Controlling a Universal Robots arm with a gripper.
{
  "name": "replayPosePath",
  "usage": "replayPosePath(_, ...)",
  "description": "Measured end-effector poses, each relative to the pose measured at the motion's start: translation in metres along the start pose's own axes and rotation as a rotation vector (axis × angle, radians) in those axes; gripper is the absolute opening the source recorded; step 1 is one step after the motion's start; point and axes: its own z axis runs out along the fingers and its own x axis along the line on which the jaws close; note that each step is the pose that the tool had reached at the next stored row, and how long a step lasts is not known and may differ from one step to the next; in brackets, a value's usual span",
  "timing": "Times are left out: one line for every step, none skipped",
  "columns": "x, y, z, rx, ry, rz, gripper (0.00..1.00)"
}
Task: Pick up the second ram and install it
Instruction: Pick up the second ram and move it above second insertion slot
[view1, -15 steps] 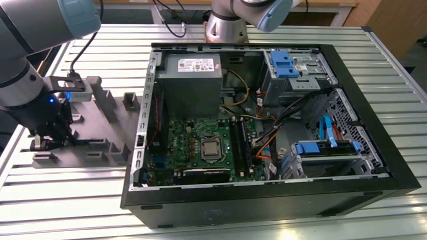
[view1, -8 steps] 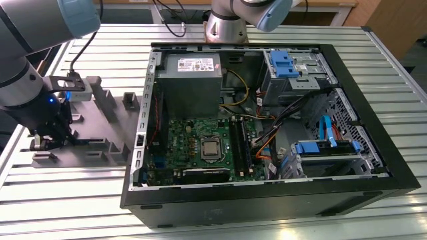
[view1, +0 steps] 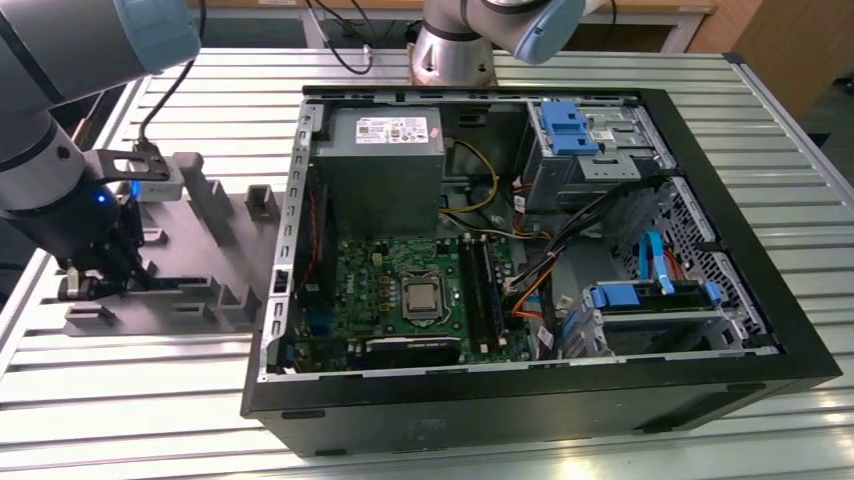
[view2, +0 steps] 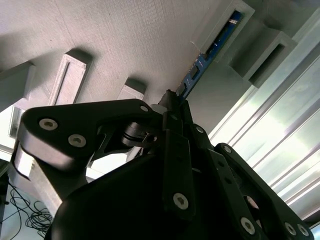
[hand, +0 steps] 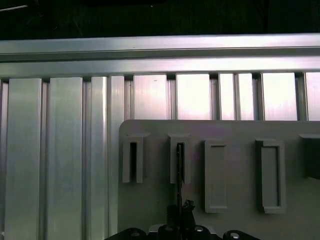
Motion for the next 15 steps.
replayPosePath(0.0000,0.0000,0.0000,0.0000,0.0000,0.000,0.14)
replayPosePath(0.0000,0.0000,-0.0002,-0.0003,0.0002,0.000,0.14)
replayPosePath(0.0000,0.0000,-0.0002,-0.0002,0.0002,0.000,0.14)
replayPosePath(0.0000,0.0000,-0.0002,-0.0002,0.0001,0.000,0.14)
replayPosePath(0.0000,0.0000,-0.0003,-0.0002,0.0001,0.000,0.14)
replayPosePath(0.0000,0.0001,-0.0006,-0.0003,0.0002,0.000,0.14)
replayPosePath(0.0000,0.0001,-0.0009,-0.0004,0.0003,0.000,0.14)
replayPosePath(0.0000,0.0001,-0.0014,-0.0005,0.0003,0.000,0.14)
replayPosePath(0.0000,0.0001,-0.0020,-0.0004,0.0001,0.000,0.14)
replayPosePath(0.0000,0.0001,-0.0028,-0.0004,0.0001,0.000,0.14)
replayPosePath(-0.0001,0.0001,-0.0036,-0.0002,0.0000,0.000,0.14)
replayPosePath(-0.0001,0.0001,-0.0044,-0.0003,-0.0001,0.000,0.14)
replayPosePath(-0.0001,0.0002,-0.0051,-0.0003,-0.0005,0.000,0.14)
replayPosePath(-0.0001,0.0002,-0.0059,-0.0003,-0.0008,0.000,0.14)
replayPosePath(-0.0001,0.0002,-0.0067,-0.0003,-0.0010,0.000,0.14)
